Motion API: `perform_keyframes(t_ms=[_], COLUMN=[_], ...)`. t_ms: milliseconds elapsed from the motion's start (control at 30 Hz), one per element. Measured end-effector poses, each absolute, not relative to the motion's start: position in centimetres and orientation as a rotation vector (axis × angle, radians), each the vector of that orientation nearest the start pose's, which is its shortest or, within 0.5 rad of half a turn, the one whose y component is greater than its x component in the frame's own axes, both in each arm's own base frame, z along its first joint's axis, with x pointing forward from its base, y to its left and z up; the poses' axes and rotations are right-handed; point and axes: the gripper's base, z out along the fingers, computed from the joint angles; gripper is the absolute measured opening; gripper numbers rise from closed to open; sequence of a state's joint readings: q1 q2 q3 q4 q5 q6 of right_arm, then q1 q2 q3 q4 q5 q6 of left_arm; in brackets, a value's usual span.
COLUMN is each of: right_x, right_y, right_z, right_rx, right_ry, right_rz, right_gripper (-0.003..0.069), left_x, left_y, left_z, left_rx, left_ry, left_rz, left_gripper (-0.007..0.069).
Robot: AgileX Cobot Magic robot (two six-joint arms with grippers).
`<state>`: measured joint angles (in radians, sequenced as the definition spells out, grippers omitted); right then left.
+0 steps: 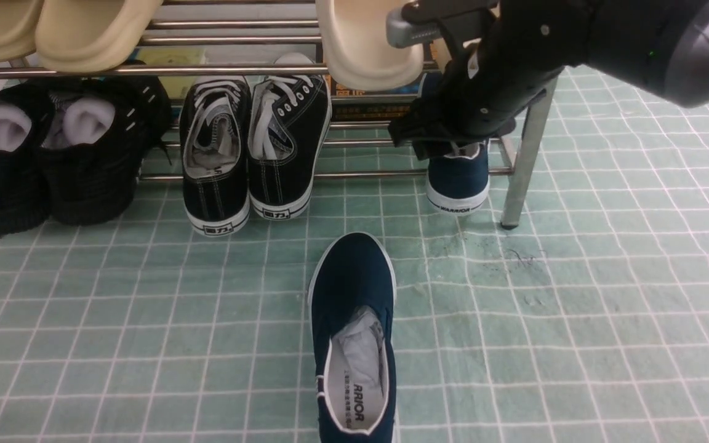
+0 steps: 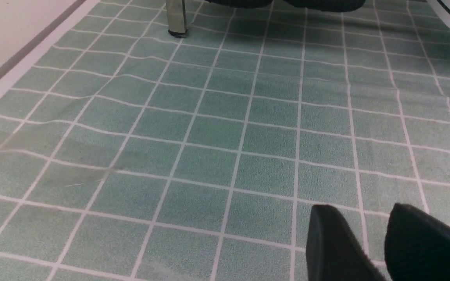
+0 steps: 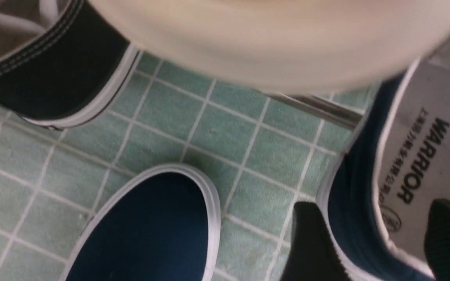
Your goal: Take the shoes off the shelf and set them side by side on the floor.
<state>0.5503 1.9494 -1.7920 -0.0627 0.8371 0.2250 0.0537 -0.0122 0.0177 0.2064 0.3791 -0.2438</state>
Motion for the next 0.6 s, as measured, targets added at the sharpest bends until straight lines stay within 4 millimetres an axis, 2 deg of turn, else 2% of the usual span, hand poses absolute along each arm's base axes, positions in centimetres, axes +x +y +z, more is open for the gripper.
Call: perform_keyframes(t_ms=[67,200,367,533,567,600], right_x=[39.1,39.8,40.5,40.9,41.0,41.0], right_y=[23.4,23.6,23.7,23.9,23.9,23.9], right_z=[29.5,28.4,27.3,26.7,26.6,26.6], right_rx=[-0.445,-0.467,-0.499,-0.512,-0.514,-0.515], right_ry=[2.423,2.415,2.401,2.381,2.38,2.38], right_rz=[0.249,0.21,0.155,0.143,0.139,0.136], right_gripper=[0.0442,0.0444,0.0417,0.0348,0.0321,0.0257], left_x=[5.2,5.2,5.2,5.2,5.2,5.2], left_y=[1.0,1.0,1.0,1.0,1.0,1.0], left_z=[17.4,17.4,17.4,17.4,17.4,17.4], left_rx=[-0.151,-0.151,-0.151,-0.151,-0.151,-0.151], left_ry=[1.855,1.855,1.855,1.855,1.855,1.855], left_rz=[0.072,0.072,0.072,0.072,0.072,0.072], left_gripper=[0.0239,0.0239,0.0239,0.0239,0.0239,0.0239])
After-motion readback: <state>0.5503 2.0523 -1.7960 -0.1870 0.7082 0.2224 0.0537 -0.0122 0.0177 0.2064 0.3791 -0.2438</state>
